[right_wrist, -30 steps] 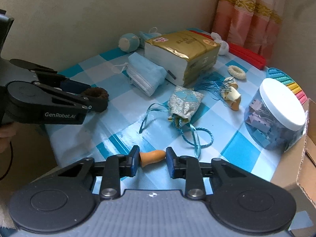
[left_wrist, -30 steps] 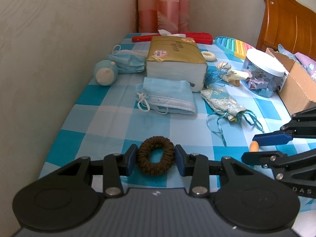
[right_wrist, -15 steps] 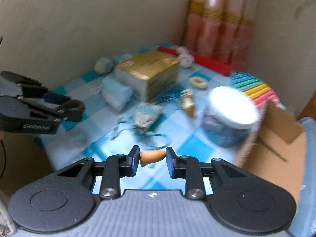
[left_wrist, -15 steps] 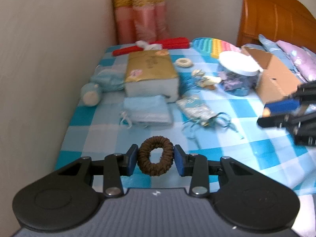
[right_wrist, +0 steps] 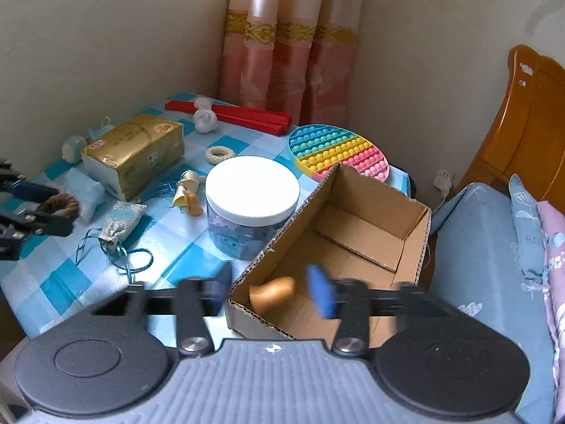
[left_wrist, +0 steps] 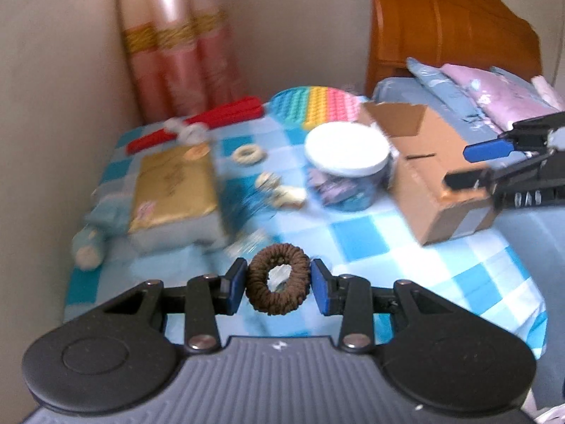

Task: Organize soft objects
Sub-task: 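Carry the hair tie and earplug into the cardboard box and open both tools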

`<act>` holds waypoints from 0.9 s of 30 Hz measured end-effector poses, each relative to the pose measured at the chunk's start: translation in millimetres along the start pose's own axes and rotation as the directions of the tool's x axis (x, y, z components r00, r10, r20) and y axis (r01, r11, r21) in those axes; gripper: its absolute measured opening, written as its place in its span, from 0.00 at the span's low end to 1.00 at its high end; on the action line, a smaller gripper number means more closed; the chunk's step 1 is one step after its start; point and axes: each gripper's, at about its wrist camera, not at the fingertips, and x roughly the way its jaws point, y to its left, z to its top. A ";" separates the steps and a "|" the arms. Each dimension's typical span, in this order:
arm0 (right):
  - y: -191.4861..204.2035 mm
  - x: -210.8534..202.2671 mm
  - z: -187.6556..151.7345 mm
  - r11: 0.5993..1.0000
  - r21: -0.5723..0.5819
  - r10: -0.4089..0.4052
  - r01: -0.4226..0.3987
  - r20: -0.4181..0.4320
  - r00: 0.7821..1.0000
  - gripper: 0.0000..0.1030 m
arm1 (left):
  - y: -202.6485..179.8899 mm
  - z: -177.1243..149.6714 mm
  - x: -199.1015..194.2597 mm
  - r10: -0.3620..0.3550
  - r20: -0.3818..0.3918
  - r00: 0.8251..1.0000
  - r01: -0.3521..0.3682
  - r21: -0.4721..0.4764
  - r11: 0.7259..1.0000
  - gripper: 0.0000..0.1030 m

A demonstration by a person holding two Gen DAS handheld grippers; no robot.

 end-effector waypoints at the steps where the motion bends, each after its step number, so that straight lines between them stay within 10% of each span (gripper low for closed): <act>1: -0.2 -2.4 -2.5 1.000 -0.004 0.007 -0.007 0.007 1.000 0.68 | -4.5 4.8 1.3 -0.010 0.004 1.000 0.010 0.012 1.000 0.37; 7: -0.7 -10.6 -15.0 0.999 0.021 0.035 -0.036 0.027 0.999 0.99 | -37.1 36.2 13.6 -0.072 0.013 0.997 0.070 0.107 0.992 0.37; 20: -1.7 -29.4 -44.9 0.996 0.061 0.065 -0.066 0.023 0.998 1.00 | -121.3 105.9 57.2 -0.293 -0.008 0.956 0.285 0.260 0.922 0.37; 23: -2.3 -30.9 -49.5 0.996 0.069 0.058 -0.059 0.019 0.998 1.00 | -135.5 114.1 71.7 -0.313 -0.021 0.950 0.307 0.266 0.914 0.52; 25: -3.8 -31.5 -52.5 0.994 0.083 0.067 -0.069 0.020 0.998 1.00 | -140.6 116.9 80.4 -0.323 -0.028 0.946 0.319 0.253 0.913 0.86; 27: -4.5 -31.3 -54.8 0.993 0.092 0.076 -0.078 0.020 0.997 1.00 | -140.6 115.8 85.5 -0.318 -0.023 0.948 0.314 0.239 0.919 0.88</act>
